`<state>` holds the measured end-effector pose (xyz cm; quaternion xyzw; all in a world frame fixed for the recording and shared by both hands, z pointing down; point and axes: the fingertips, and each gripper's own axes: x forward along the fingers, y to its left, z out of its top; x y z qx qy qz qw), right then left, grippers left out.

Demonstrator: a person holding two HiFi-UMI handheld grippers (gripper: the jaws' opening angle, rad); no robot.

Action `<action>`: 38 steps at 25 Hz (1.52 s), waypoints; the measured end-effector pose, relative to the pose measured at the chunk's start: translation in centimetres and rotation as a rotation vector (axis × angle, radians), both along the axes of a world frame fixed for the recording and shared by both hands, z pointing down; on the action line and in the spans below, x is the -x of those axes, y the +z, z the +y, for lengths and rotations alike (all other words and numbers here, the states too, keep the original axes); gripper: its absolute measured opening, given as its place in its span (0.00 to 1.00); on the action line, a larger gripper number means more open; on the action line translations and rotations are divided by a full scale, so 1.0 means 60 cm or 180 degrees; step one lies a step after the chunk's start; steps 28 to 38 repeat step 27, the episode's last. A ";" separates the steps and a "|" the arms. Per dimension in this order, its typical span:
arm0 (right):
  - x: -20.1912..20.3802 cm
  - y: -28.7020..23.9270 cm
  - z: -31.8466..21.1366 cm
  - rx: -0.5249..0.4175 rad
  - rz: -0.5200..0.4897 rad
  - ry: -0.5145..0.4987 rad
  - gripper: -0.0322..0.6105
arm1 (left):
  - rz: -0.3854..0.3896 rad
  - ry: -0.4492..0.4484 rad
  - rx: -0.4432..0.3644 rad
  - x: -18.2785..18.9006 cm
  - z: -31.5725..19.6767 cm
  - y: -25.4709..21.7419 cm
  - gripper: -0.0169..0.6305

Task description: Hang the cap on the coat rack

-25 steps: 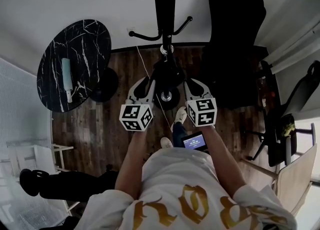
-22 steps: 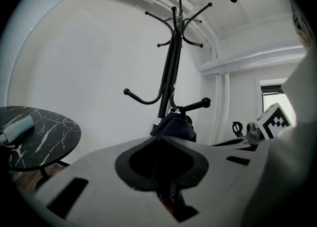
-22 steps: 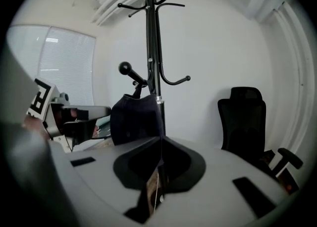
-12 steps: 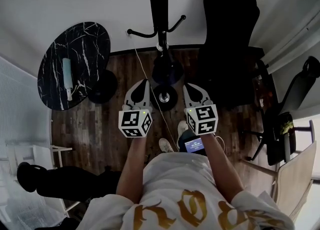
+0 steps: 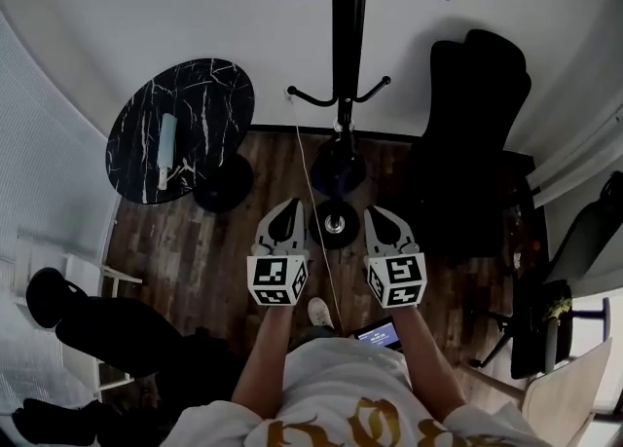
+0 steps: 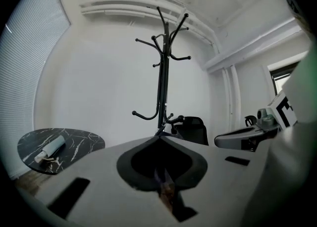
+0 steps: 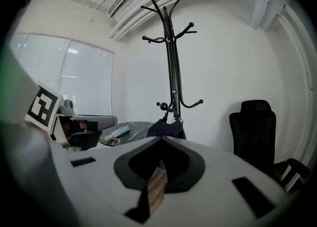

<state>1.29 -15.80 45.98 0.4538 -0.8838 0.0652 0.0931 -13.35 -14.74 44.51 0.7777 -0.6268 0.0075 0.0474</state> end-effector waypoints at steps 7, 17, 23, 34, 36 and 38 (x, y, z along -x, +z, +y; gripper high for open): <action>-0.067 -0.017 0.078 -0.0063 -0.0077 0.0000 0.07 | 0.0052 0.0003 -0.0060 -0.059 0.086 -0.026 0.06; -0.097 -0.025 0.145 -0.0116 -0.0110 -0.0047 0.07 | 0.0067 -0.0027 -0.0120 -0.088 0.159 -0.037 0.06; -0.102 -0.027 0.151 -0.0110 -0.0133 -0.0056 0.07 | 0.0097 0.0003 -0.0102 -0.095 0.168 -0.038 0.06; -0.103 -0.023 0.149 -0.0094 -0.0138 -0.0055 0.07 | 0.0110 0.0017 -0.0083 -0.097 0.169 -0.033 0.06; -0.103 -0.023 0.149 -0.0094 -0.0138 -0.0055 0.07 | 0.0110 0.0017 -0.0083 -0.097 0.169 -0.033 0.06; -0.103 -0.023 0.149 -0.0094 -0.0138 -0.0055 0.07 | 0.0110 0.0017 -0.0083 -0.097 0.169 -0.033 0.06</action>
